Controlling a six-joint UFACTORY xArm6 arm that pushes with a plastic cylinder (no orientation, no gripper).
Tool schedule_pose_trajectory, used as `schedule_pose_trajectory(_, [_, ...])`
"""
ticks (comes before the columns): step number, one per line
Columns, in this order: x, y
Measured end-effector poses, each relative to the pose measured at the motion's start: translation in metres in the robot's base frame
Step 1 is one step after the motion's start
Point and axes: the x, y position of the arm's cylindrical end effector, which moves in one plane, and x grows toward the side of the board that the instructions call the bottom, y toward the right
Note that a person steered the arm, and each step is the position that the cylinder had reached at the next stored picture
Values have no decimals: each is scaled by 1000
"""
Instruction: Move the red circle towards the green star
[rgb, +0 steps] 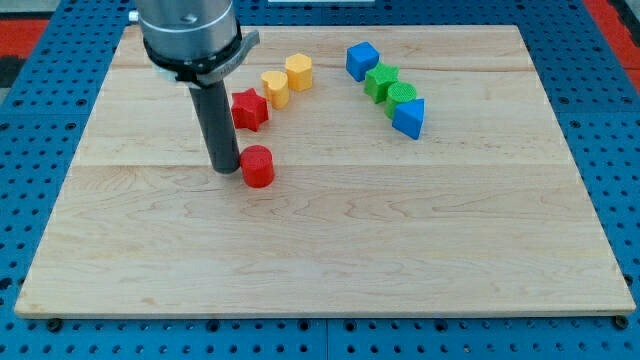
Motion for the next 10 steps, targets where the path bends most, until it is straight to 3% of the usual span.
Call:
schedule_pose_trajectory(1, [47, 3])
schedule_pose_trajectory(2, [30, 52])
schedule_pose_trajectory(3, [-4, 56])
schedule_pose_trajectory(5, [39, 12])
schedule_pose_trajectory(10, [-44, 20])
